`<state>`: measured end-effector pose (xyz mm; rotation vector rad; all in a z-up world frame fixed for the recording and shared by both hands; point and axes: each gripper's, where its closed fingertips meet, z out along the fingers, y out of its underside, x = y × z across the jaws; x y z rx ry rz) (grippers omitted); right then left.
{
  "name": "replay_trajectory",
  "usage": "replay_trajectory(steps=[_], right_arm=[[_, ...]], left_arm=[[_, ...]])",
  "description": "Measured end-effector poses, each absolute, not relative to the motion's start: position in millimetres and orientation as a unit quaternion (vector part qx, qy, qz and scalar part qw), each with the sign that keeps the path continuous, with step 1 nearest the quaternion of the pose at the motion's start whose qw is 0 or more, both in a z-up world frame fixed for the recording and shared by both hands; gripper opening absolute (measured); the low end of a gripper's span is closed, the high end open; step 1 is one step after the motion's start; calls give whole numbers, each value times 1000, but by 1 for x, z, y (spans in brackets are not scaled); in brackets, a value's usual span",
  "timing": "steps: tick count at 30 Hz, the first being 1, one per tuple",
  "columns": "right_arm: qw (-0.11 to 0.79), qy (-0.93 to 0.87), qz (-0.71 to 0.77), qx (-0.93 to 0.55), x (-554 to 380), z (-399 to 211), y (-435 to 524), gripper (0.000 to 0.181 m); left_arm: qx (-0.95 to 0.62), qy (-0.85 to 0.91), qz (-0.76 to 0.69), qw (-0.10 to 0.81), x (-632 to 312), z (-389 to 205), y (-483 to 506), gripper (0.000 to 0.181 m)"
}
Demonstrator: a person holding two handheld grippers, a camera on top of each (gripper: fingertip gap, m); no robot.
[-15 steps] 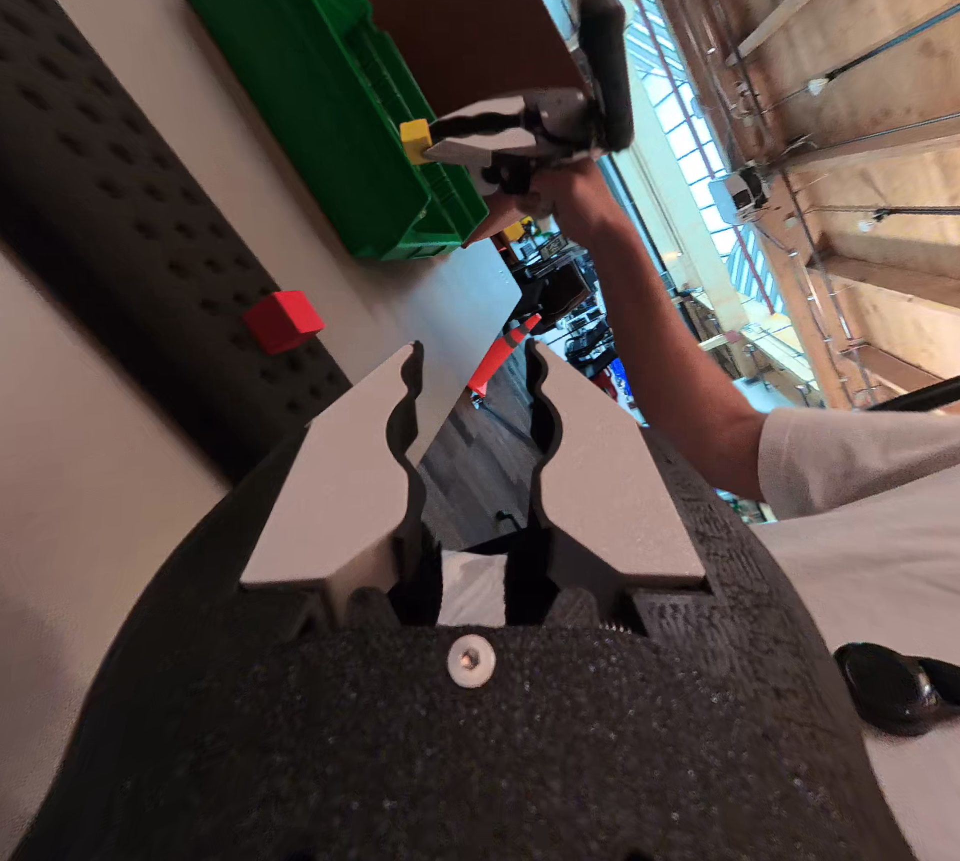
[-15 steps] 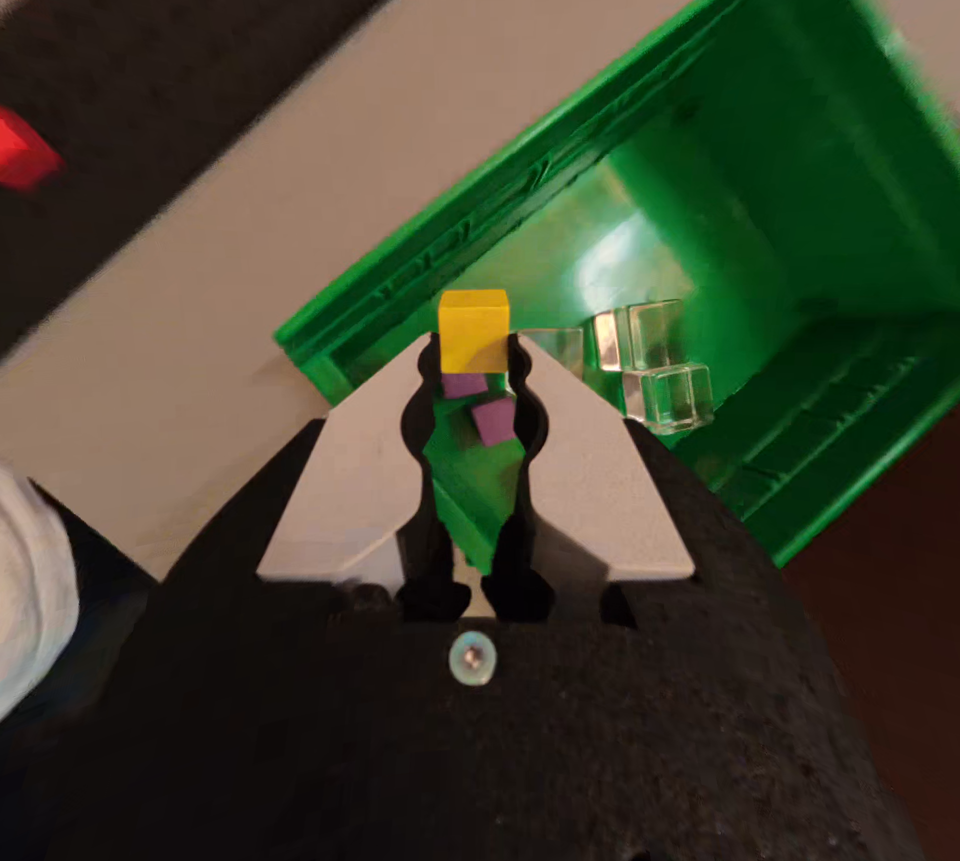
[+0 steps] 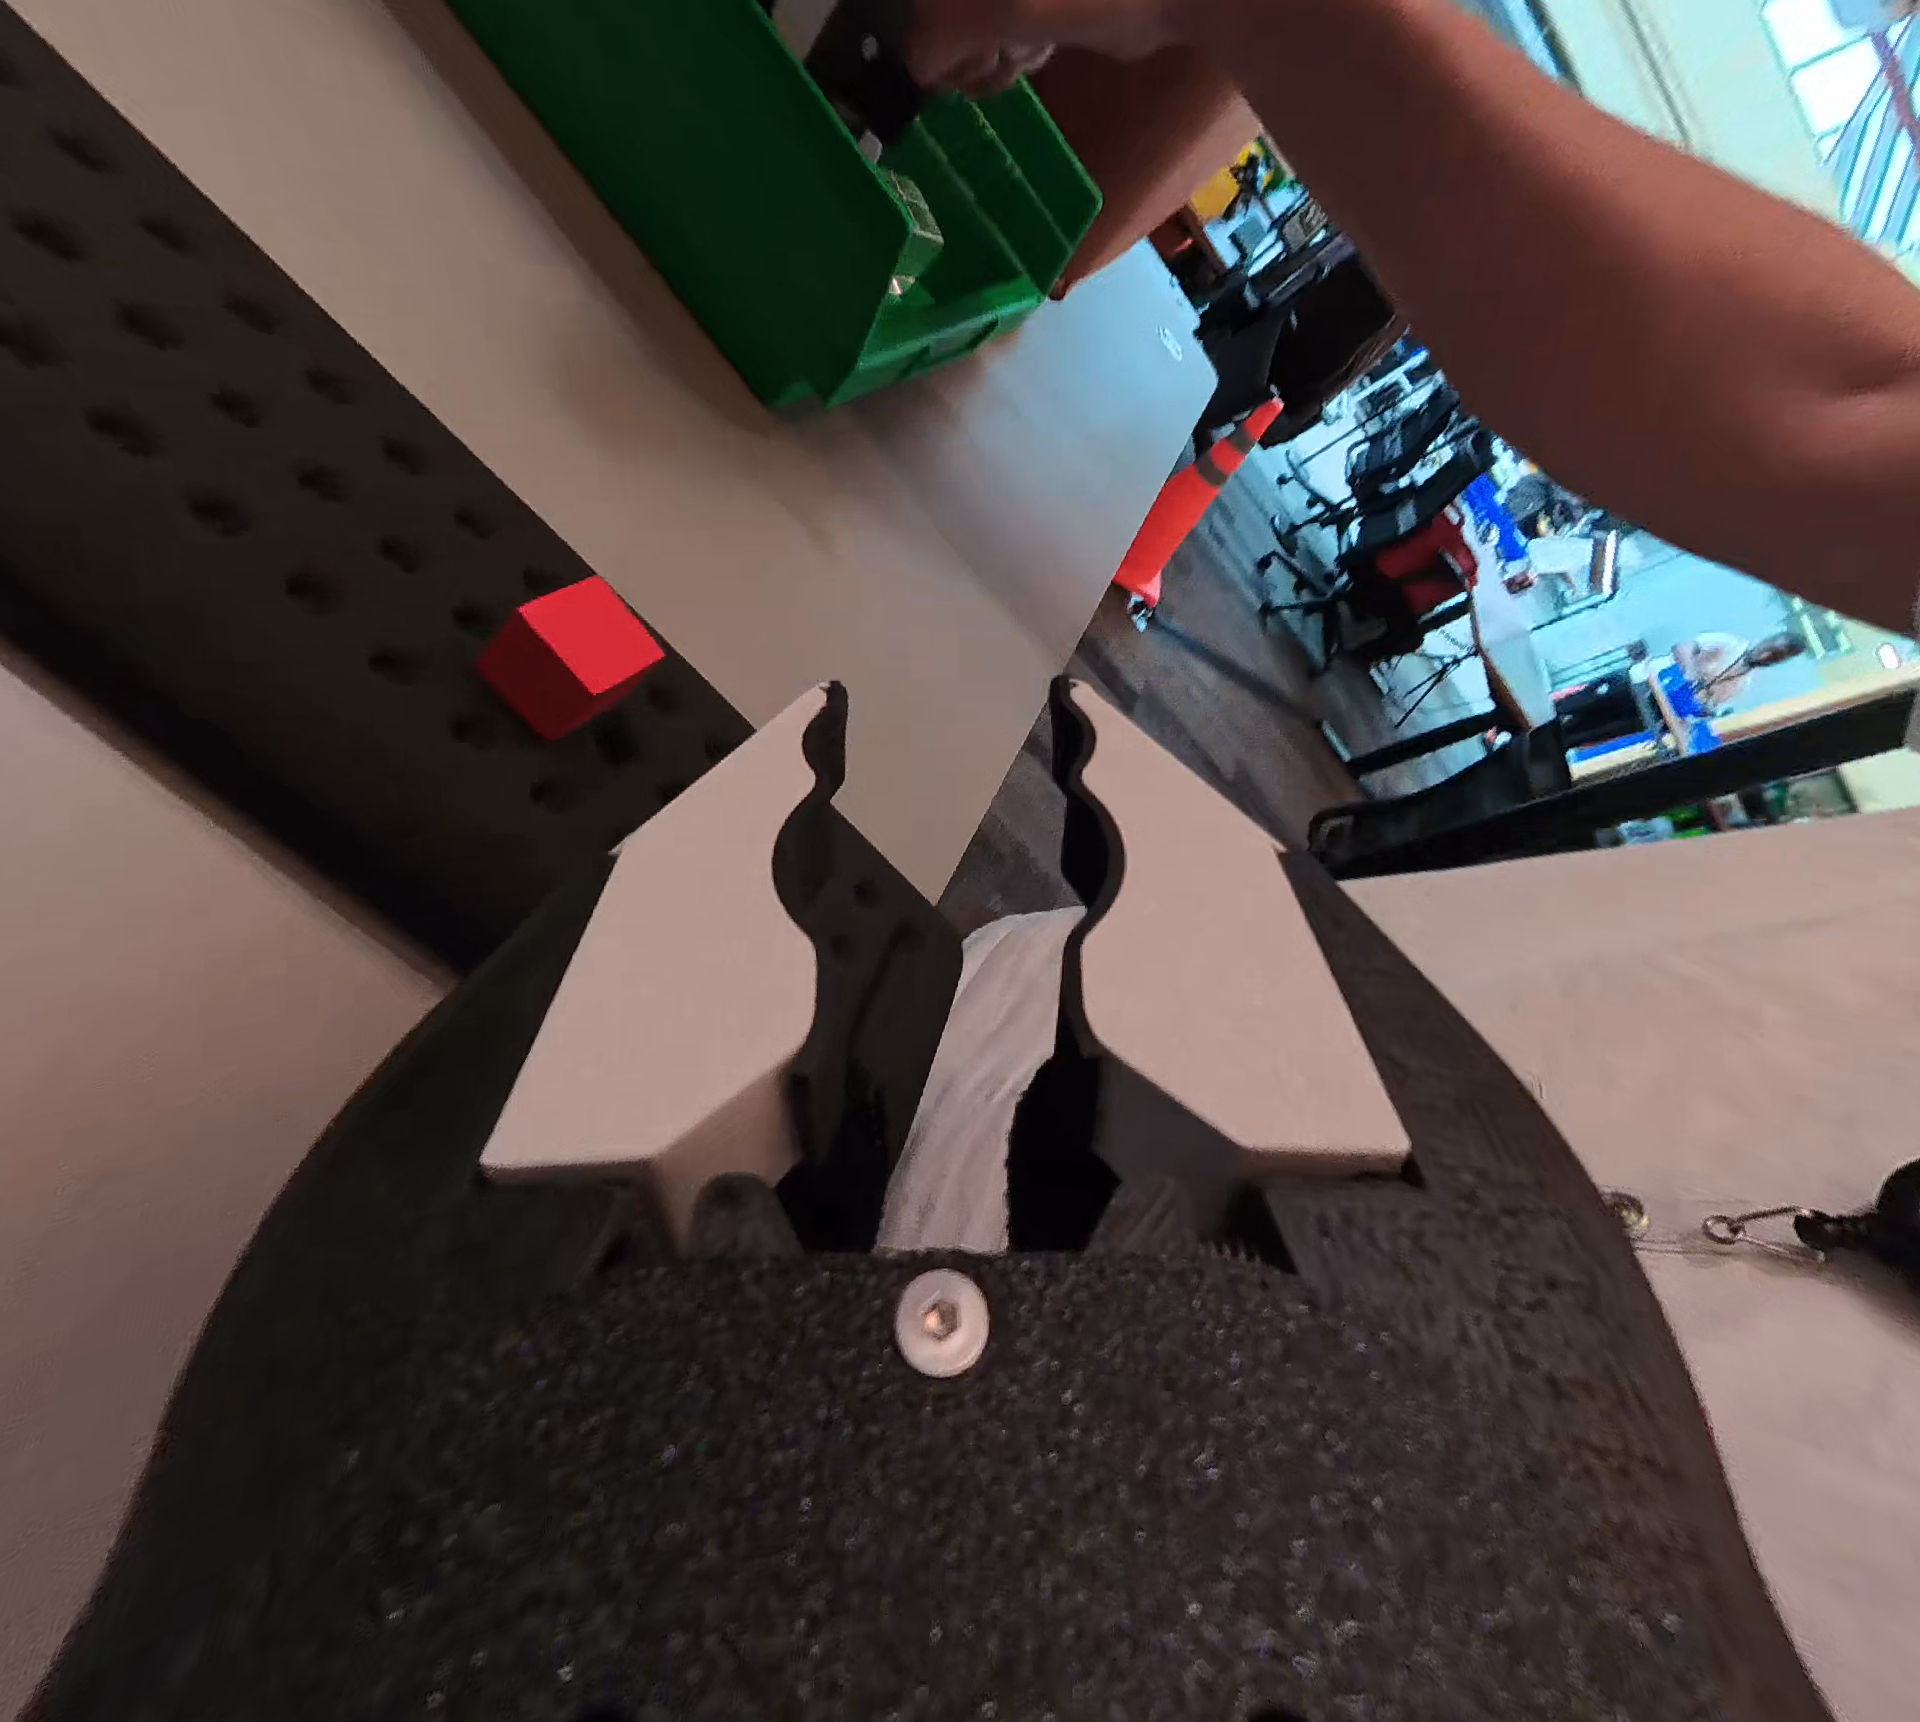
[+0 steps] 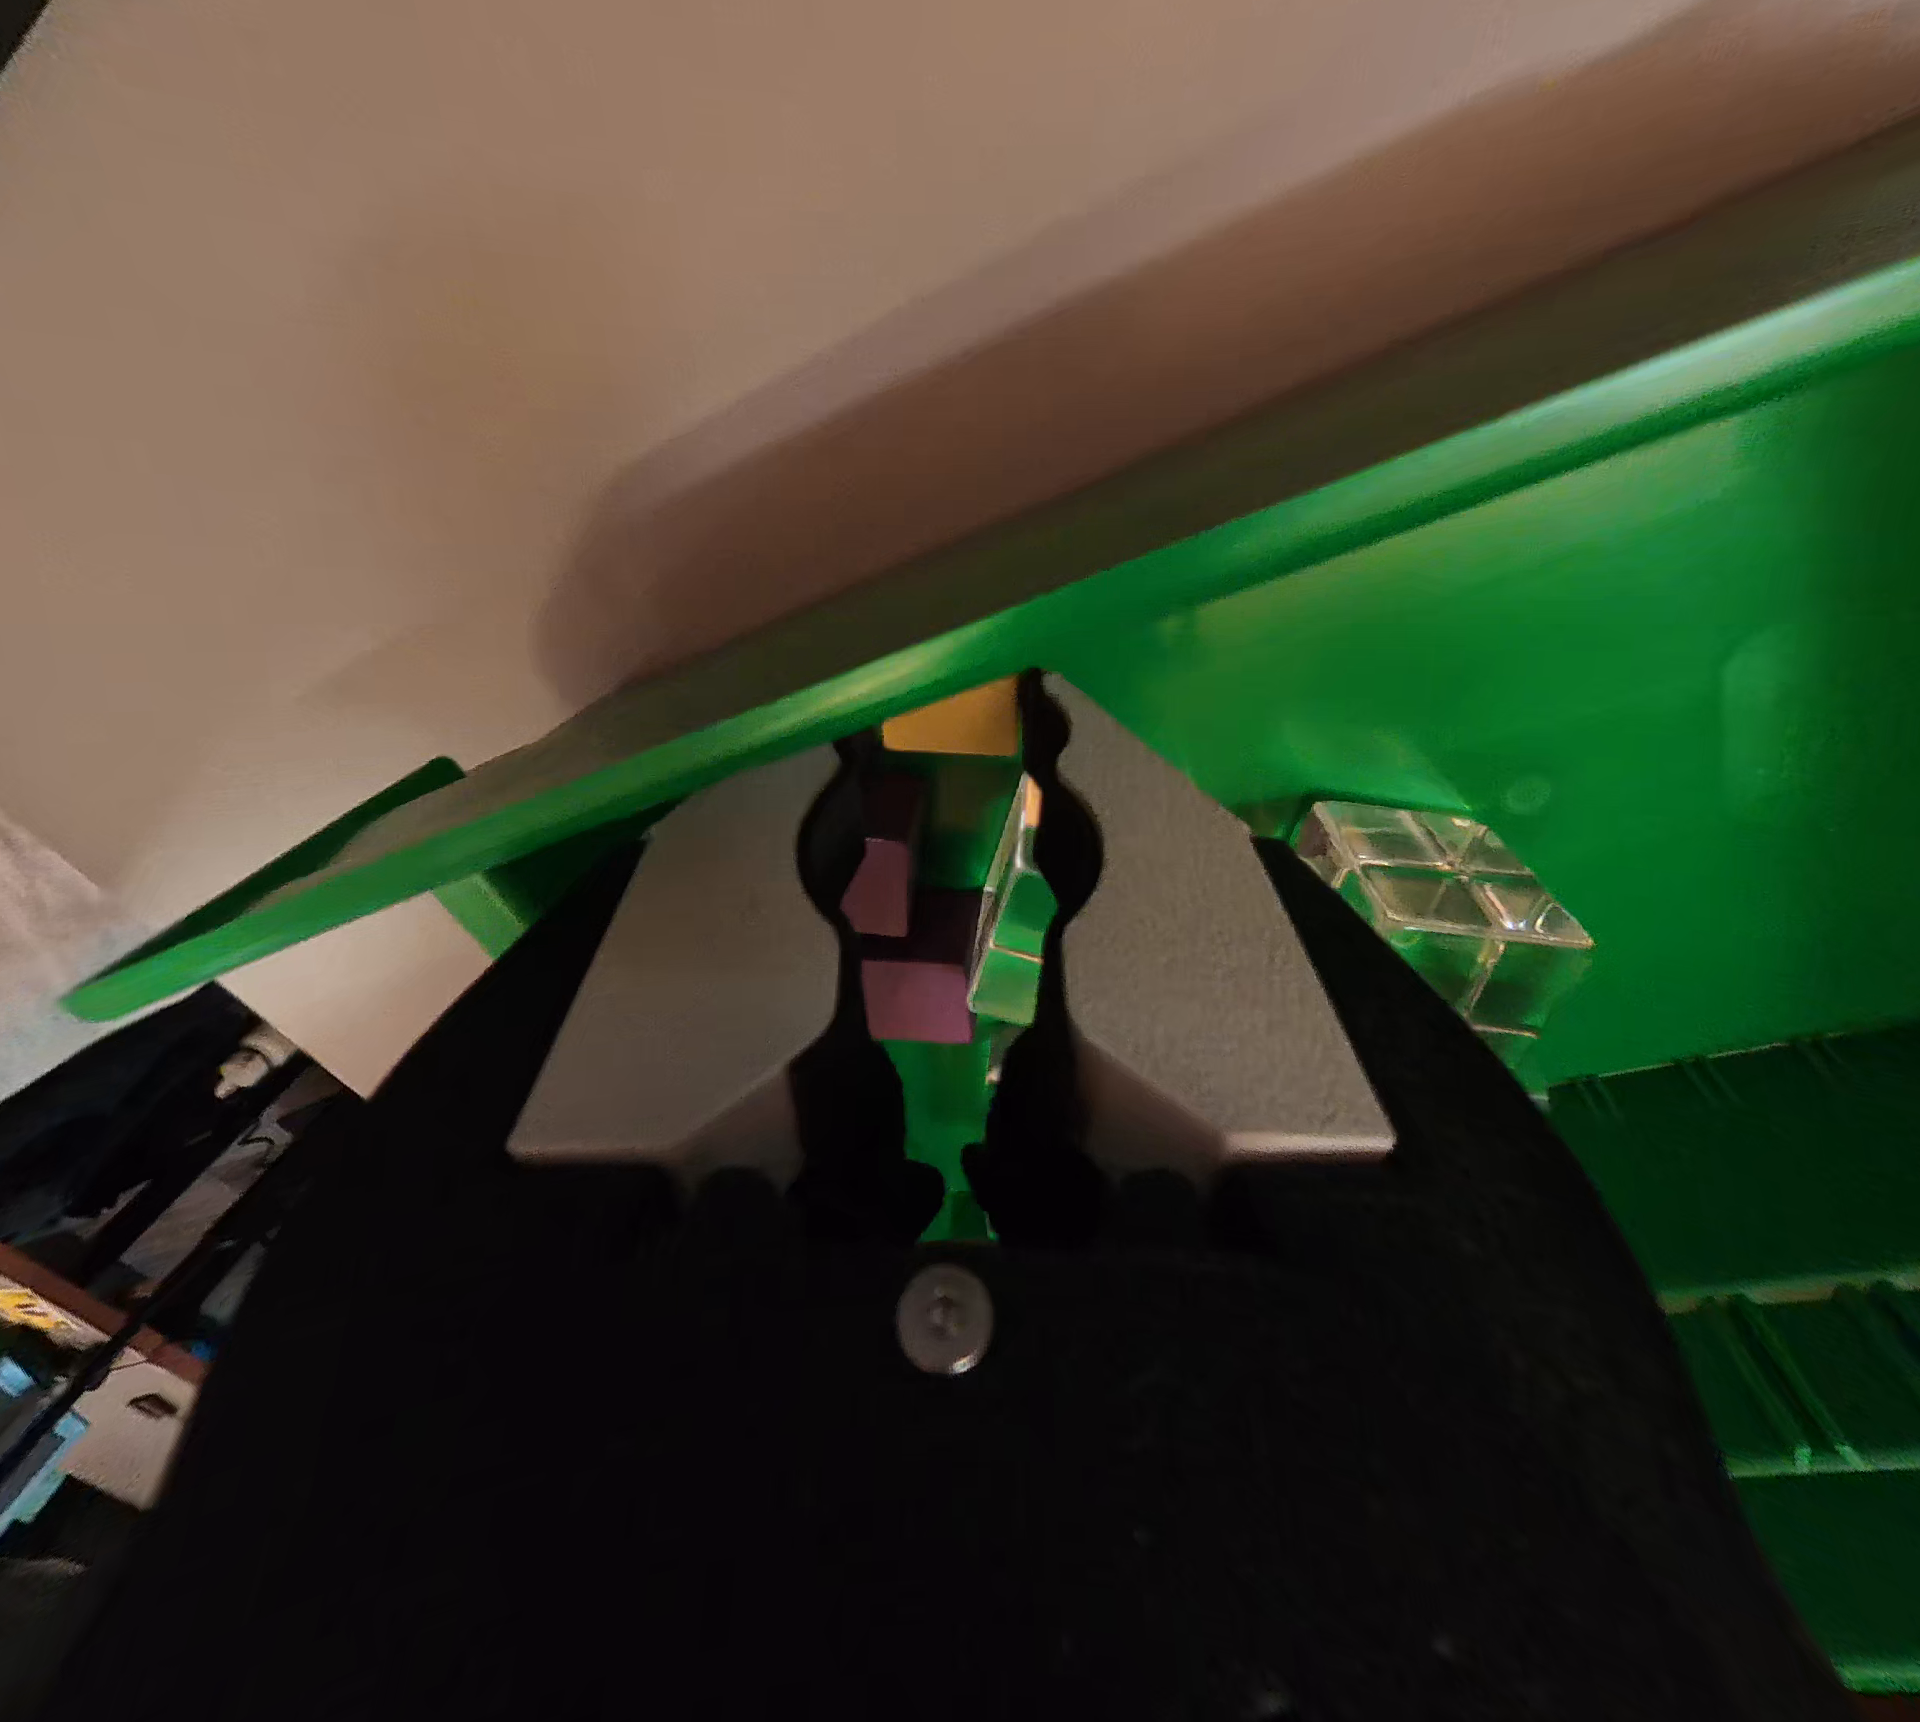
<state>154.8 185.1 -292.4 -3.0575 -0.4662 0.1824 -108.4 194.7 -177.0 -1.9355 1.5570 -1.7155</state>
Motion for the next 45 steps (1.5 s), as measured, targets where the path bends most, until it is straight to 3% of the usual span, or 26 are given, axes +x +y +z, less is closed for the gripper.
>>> replay_trajectory(steps=[4,8,13,18,27,36,45], right_arm=[[2,-155,52,-987,154,-280,181,74],[18,-182,11,-983,163,-243,197,82],[34,-175,-19,-984,168,-222,207,82],[-14,-155,-21,-988,181,-233,182,84],[41,-73,17,-996,191,-238,168,82],[68,-10,38,-997,209,-186,141,80],[27,-61,39,-997,190,-200,160,81]], left_arm=[[-630,534,-561,52,-105,-174,180,41],[-623,554,-550,42,-108,-173,170,41],[-602,602,-523,39,-110,-171,160,41],[-582,623,-521,31,-112,-160,147,41],[-582,636,-506,35,-109,-162,143,41],[-591,636,-493,55,-105,-163,148,41],[-587,686,-400,157,-84,-188,191,42]])
